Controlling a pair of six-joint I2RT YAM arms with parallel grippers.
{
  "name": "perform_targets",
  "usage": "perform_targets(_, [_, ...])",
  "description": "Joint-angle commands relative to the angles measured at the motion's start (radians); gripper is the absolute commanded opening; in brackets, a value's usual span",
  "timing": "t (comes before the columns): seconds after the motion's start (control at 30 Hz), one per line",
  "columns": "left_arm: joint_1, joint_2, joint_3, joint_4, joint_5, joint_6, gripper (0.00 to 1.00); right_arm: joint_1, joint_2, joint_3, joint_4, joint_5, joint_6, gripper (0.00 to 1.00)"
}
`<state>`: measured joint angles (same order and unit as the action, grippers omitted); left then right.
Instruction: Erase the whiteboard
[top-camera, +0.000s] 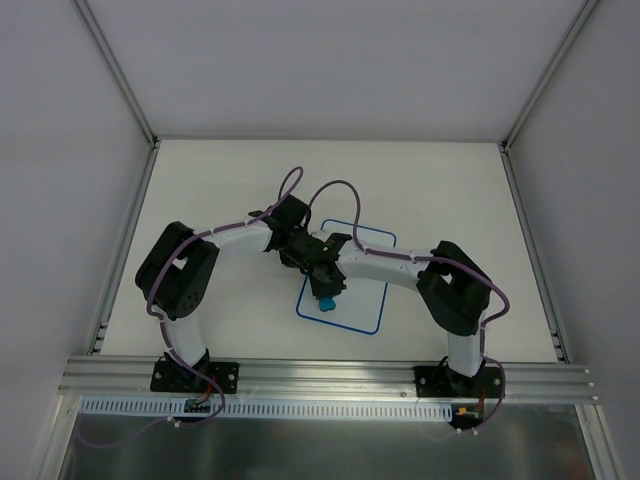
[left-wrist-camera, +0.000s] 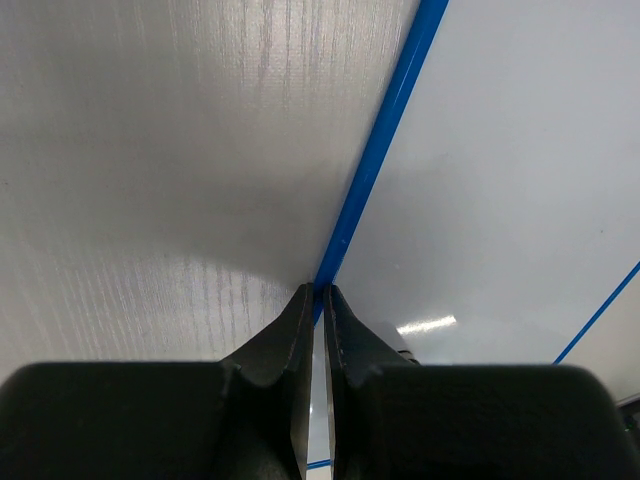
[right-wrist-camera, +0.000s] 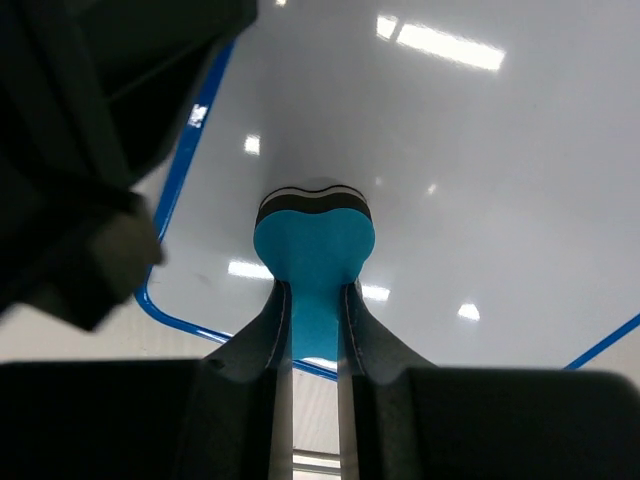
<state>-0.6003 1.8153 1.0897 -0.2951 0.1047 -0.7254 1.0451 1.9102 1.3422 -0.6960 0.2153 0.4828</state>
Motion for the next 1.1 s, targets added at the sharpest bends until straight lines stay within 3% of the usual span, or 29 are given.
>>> perform_targets(0.0, [0.01,0.006,-0.031,-0.076,-0.019,-0.006,0.0,0.009,0.062,0.021,0.072,-0.068,-0.065,0.0])
perform_targets(0.5, [0.011,0.009,-0.031,-0.076,-0.013,-0.008,0.0,-0.008,0.101,0.074,0.052,-0.053,-0.125,0.0])
perform_targets(0.73, [0.01,0.006,-0.034,-0.076,-0.016,-0.009,0.0,-0.033,0.052,0.045,0.053,0.025,-0.064,0.0])
perform_targets(1.07, [0.011,-0.002,-0.034,-0.076,-0.023,-0.012,0.0,-0.1,-0.117,-0.129,0.055,0.165,0.111,0.0])
